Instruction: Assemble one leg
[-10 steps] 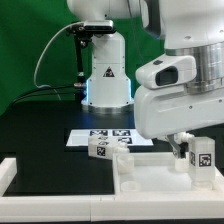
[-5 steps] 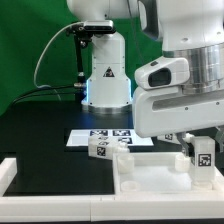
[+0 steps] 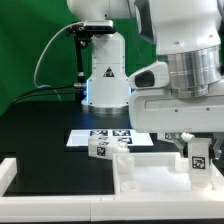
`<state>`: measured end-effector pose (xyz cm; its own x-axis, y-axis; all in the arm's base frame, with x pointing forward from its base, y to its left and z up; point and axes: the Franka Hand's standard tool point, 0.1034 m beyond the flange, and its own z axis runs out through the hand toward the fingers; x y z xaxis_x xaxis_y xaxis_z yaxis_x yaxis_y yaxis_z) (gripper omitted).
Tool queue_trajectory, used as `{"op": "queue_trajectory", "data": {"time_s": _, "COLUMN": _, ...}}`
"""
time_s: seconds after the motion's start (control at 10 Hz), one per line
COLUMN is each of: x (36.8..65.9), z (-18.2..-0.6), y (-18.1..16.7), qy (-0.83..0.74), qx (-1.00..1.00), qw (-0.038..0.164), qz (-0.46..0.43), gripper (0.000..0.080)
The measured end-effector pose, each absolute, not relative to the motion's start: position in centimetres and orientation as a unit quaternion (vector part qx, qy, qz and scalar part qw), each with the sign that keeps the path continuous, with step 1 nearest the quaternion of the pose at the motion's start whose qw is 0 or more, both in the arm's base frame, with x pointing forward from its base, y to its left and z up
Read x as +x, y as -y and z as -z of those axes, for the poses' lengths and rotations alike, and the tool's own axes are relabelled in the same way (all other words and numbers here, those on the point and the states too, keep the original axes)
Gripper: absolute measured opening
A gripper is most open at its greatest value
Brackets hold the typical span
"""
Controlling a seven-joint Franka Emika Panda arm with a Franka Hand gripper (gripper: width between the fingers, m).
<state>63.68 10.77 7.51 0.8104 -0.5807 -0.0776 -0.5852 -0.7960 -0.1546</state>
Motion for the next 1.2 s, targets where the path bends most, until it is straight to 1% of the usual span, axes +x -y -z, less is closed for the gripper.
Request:
{"op": "queue_trajectory", "data": {"time_s": 0.1, "x": 63.84, "z": -7.47, "y": -10.87, "qy": -0.378, "qx": -0.922, "qw": 0.089, "qz": -0.011, "gripper": 0.0288}}
{"op": "queue_trajectory", "data": {"time_s": 0.2, "x": 63.81, "z": -7.46, "y": -10.88, "qy": -0.443, "qx": -0.891, "qw": 0.098, "qz": -0.01, "gripper": 0.0288}}
{"op": "queue_trajectory", "data": {"time_s": 0.3, "x": 63.76, "z": -7.47, "y": -10.76, "qy": -0.477, "qx": -0.872, "qw": 0.107, "qz": -0.009, "gripper": 0.0288}}
{"op": "queue_trajectory", "data": {"time_s": 0.5, "x": 63.75, "z": -7.46, "y": -10.78, "qy": -0.492, "qx": -0.864, "qw": 0.109, "qz": -0.012, "gripper": 0.0288}}
{"op": "queue_trajectory", "data": {"time_s": 0.6, "x": 63.74, "z": -7.43, "y": -10.83, "qy": -0.478, "qx": -0.872, "qw": 0.11, "qz": -0.011, "gripper": 0.0332}}
{"op": "queue_trajectory", "data": {"time_s": 0.7, "x": 63.74, "z": -7.43, "y": -10.84, "qy": -0.472, "qx": -0.875, "qw": 0.11, "qz": -0.01, "gripper": 0.0524}}
{"op": "queue_trajectory", "data": {"time_s": 0.8, "x": 63.66, "z": -7.49, "y": -10.49, "qy": -0.368, "qx": -0.924, "qw": 0.105, "qz": 0.0, "gripper": 0.0614}}
{"op": "queue_trajectory", "data": {"time_s": 0.9, "x": 63.44, "z": -7.59, "y": -10.5, "qy": -0.267, "qx": -0.959, "qw": 0.1, "qz": 0.005, "gripper": 0.0614}}
{"op": "queue_trajectory", "data": {"time_s": 1.0, "x": 63.11, "z": -7.62, "y": -11.12, "qy": -0.226, "qx": -0.97, "qw": 0.094, "qz": 0.0, "gripper": 0.0643}}
{"op": "queue_trajectory", "data": {"time_s": 1.2, "x": 63.12, "z": -7.43, "y": -10.78, "qy": -0.162, "qx": -0.982, "qw": 0.093, "qz": 0.006, "gripper": 0.0643}}
